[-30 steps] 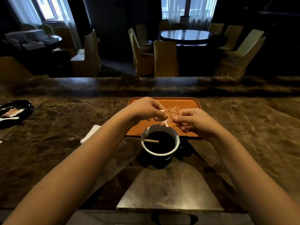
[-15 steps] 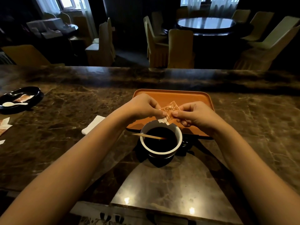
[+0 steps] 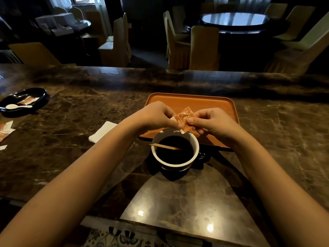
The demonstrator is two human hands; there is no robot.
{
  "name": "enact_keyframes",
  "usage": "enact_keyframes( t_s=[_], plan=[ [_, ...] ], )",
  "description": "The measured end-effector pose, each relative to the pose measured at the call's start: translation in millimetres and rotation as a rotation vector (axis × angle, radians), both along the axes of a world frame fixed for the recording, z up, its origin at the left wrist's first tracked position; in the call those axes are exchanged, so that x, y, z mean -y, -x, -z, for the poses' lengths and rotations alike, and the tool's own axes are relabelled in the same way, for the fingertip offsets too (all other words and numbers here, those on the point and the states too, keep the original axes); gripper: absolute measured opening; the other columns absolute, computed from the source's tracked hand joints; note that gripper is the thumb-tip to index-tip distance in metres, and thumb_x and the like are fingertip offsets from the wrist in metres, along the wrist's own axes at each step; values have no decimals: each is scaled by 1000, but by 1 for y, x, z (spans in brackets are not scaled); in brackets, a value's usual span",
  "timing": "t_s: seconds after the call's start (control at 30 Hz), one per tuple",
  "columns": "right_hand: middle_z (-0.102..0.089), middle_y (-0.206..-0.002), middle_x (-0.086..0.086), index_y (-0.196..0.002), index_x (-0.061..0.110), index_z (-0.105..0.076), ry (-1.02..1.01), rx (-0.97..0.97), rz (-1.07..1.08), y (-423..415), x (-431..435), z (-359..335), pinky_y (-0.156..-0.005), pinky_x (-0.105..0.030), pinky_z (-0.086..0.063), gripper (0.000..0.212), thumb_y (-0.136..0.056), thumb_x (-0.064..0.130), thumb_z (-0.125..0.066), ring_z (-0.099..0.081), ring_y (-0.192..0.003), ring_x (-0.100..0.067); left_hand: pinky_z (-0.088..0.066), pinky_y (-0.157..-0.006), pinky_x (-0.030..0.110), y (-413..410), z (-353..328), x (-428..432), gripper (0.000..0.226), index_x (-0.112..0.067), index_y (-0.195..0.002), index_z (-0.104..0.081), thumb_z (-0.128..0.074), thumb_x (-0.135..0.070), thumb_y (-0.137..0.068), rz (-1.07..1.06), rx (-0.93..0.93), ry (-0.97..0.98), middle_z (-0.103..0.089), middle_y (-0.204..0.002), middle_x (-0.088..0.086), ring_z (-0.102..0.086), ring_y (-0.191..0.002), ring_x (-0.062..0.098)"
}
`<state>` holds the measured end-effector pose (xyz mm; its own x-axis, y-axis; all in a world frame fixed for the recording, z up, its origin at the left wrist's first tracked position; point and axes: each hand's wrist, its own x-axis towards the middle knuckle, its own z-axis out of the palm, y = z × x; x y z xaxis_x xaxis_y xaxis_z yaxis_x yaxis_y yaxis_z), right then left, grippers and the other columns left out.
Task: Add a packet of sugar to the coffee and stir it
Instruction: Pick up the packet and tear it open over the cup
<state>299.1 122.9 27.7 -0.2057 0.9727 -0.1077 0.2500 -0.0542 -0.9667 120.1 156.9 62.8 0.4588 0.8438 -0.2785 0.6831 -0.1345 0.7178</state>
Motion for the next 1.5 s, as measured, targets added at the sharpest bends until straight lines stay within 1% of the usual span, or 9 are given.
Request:
enact_keyframes(
  t_s=[0.13, 0.2, 0.33, 0.63, 0.8, 0.9, 1.17, 1.37, 1.5],
  plan=[
    [-67, -73, -2, -81, 10, -68, 4, 26, 4, 0, 0, -1, -57, -18, -46, 15, -81, 25, -65, -56, -63, -10, -41, -68, 21, 1, 0, 1, 11, -10, -78, -72, -68, -21, -77, -25, 21, -7, -72, -86, 6, -62, -82, 13],
    [-65, -67, 2, -77, 13, -67, -2, 52, -8, 0, 1, 0, -55, -17, -45, 14, -81, 26, -65, -55, -58, -8, -39, -66, 21, 2, 0, 2, 11, -11, -77, -71, -68, -21, -77, -31, 29, -2, -69, -80, 2, -60, -78, 10],
    [-63, -57, 5, -68, 16, -65, -17, 50, 0, 2, 3, 0, -48, -13, -41, 15, -82, 22, -64, -52, -49, -4, -38, -63, 20, 2, 2, 4, 14, -8, -82, -71, -67, -21, -78, -45, 36, 11, -69, -83, 3, -59, -78, 9],
    [-62, -56, 4, -67, 13, -66, -30, 25, 7, 1, 3, -1, -45, -12, -41, 16, -81, 20, -65, -50, -47, -5, -37, -62, 19, 0, 0, 6, 8, -13, -74, -70, -67, -20, -78, -47, 37, 7, -66, -73, -3, -58, -71, 5],
    [-61, -54, 5, -68, 10, -65, -25, 9, 19, 1, 3, 1, -45, -12, -41, 18, -82, 20, -64, -49, -45, -4, -37, -60, 18, 1, -1, 8, 10, -16, -71, -69, -68, -22, -78, -53, 40, -10, -63, -66, -7, -56, -60, -1],
    [-60, -59, 0, -70, 6, -65, -19, 21, 17, 1, 1, 2, -46, -13, -40, 20, -82, 22, -64, -48, -47, -6, -36, -60, 20, 3, -1, 8, 16, -10, -79, -71, -67, -25, -78, -56, 19, 3, -63, -68, -5, -53, -62, 3],
    [-62, -60, 1, -74, 8, -66, -73, 81, 10, 3, 0, 3, -46, -12, -41, 16, -82, 22, -64, -52, -49, -4, -36, -63, 18, 0, -2, 10, 9, -19, -71, -69, -67, -22, -78, -50, 20, 8, -65, -69, -9, -58, -70, 3],
    [-62, -63, -2, -76, 6, -66, -72, 97, 22, 1, 1, 2, -47, -14, -41, 17, -82, 22, -64, -51, -51, -7, -37, -65, 20, 0, 0, 9, 16, -12, -87, -71, -68, -24, -78, -51, 22, 0, -71, -88, 1, -60, -79, 6],
    [-61, -60, 1, -71, 11, -66, -58, 78, 23, 1, 2, 2, -46, -13, -40, 16, -83, 22, -63, -49, -48, -6, -37, -64, 21, 5, 0, 8, 13, -14, -77, -70, -67, -27, -78, -49, -14, -15, -66, -72, -6, -57, -68, 4]
  ],
)
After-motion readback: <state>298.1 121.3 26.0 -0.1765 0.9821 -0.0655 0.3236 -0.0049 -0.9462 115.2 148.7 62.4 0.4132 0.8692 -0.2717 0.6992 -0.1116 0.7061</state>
